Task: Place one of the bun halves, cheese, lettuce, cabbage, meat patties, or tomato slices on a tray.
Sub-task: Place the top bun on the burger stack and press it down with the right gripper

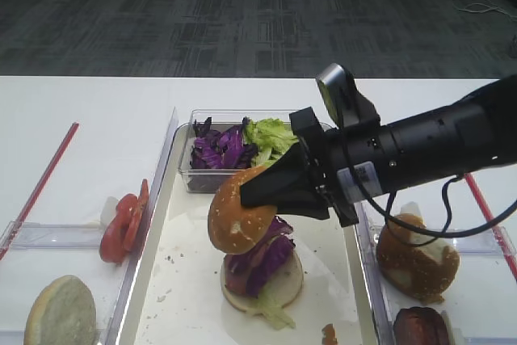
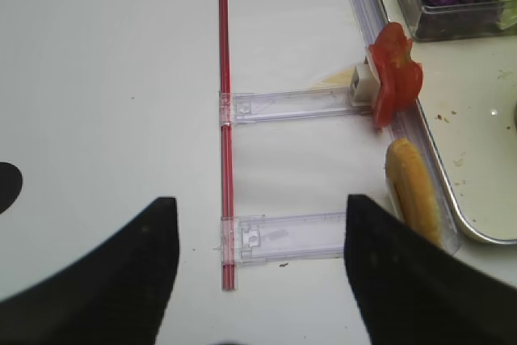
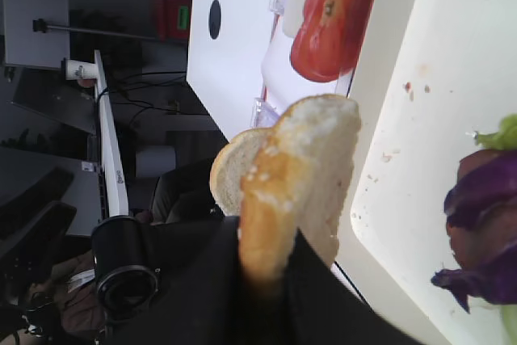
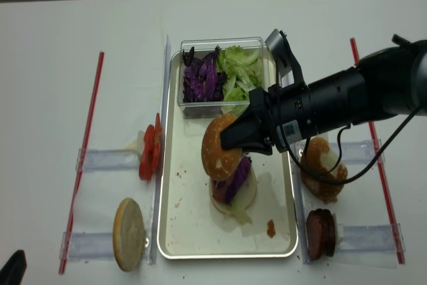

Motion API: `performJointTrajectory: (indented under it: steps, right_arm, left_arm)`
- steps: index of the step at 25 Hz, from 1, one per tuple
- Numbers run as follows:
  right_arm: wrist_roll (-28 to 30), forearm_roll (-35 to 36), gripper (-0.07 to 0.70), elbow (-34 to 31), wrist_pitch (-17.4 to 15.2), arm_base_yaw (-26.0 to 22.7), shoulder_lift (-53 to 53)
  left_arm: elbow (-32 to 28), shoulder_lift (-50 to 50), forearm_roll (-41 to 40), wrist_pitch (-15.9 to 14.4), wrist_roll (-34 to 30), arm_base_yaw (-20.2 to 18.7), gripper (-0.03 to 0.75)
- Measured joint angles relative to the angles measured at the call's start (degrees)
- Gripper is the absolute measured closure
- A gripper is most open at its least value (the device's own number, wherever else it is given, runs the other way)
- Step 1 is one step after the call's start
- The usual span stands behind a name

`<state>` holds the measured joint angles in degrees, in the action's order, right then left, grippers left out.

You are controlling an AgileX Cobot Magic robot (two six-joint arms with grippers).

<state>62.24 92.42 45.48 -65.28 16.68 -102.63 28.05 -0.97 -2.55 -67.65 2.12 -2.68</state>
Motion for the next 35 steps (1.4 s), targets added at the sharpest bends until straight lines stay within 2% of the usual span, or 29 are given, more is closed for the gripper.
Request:
performJointTrajectory:
  steps: [6, 19, 25, 35]
  right_arm:
    - [4.79, 2.23, 0.511, -3.6, -0.37, 0.0, -2.85]
    - [5.63, 5.55, 0.511, -3.98, -0.26, 0.0, -5.16]
    - [5.1, 5.95, 0.511, -3.98, 2.24, 0.0, -5.16]
    - [4.26, 6.08, 0.511, -3.98, 3.99, 0.0, -5.55]
  left_arm:
    - [0.0, 0.0, 0.0, 0.0, 0.0, 0.0, 0.293]
    - [0.0, 0.0, 0.0, 0.0, 0.0, 0.0, 0.293]
    - [0.0, 0.0, 0.0, 0.0, 0.0, 0.0, 0.293]
    - [0.0, 0.0, 0.0, 0.0, 0.0, 0.0, 0.293]
